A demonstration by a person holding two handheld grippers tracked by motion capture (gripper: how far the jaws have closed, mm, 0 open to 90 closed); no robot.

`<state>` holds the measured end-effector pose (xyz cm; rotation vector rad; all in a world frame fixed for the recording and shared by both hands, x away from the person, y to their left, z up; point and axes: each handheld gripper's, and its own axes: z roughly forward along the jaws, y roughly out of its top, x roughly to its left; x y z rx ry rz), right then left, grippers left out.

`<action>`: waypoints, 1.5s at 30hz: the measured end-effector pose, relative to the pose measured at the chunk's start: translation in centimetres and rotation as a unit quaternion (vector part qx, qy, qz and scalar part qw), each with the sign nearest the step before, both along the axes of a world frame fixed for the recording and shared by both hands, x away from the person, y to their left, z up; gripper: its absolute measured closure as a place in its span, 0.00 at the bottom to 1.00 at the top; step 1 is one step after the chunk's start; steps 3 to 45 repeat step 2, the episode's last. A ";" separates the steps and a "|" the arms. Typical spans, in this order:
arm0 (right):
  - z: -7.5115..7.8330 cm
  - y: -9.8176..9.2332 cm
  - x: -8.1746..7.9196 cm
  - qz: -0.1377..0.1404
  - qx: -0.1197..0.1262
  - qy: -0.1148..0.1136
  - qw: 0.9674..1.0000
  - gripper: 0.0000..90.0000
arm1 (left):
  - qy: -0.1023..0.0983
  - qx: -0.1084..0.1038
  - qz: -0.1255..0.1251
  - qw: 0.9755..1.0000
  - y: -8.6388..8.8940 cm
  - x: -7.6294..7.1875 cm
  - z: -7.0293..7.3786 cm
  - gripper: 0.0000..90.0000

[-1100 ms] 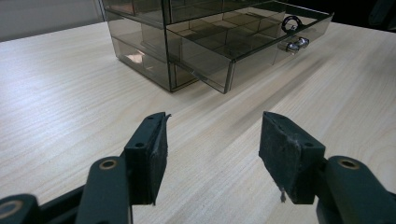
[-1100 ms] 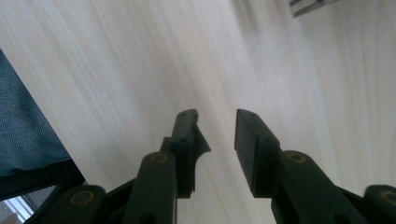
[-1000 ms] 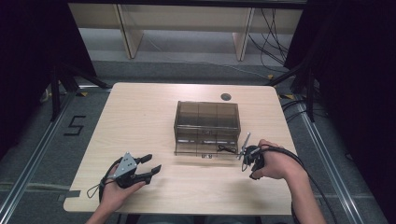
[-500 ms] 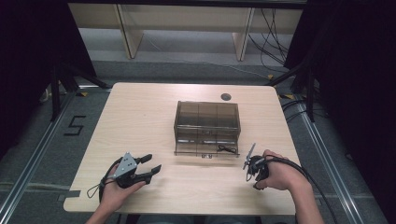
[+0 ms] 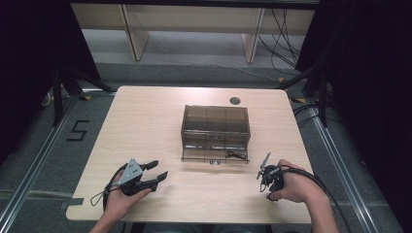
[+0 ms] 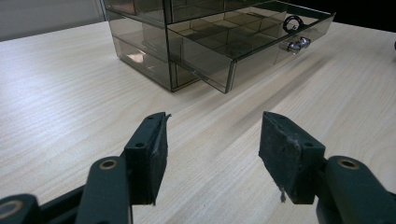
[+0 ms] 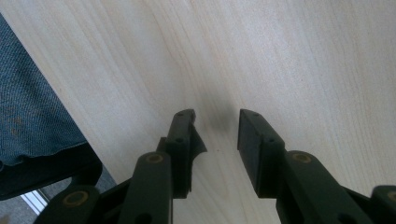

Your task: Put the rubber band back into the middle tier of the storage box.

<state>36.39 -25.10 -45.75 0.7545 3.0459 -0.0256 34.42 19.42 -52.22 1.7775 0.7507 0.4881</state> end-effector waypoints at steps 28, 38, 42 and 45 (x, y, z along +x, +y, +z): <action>0.1 0.0 0.0 0.000 0.001 -0.002 1.000 0.73 | 0.000 0.000 0.000 1.000 0.0 0.0 0.0 0.46; 0.1 0.0 0.0 0.000 0.001 -0.002 1.000 0.73 | 0.000 0.000 0.000 1.000 0.0 0.0 0.0 0.46; 0.1 0.0 0.0 0.000 0.001 -0.002 1.000 0.73 | 0.000 0.000 0.000 1.000 0.0 0.0 0.0 0.46; 0.1 0.0 0.0 0.000 0.001 -0.002 1.000 0.73 | 0.000 0.000 0.000 1.000 0.0 0.0 0.0 0.46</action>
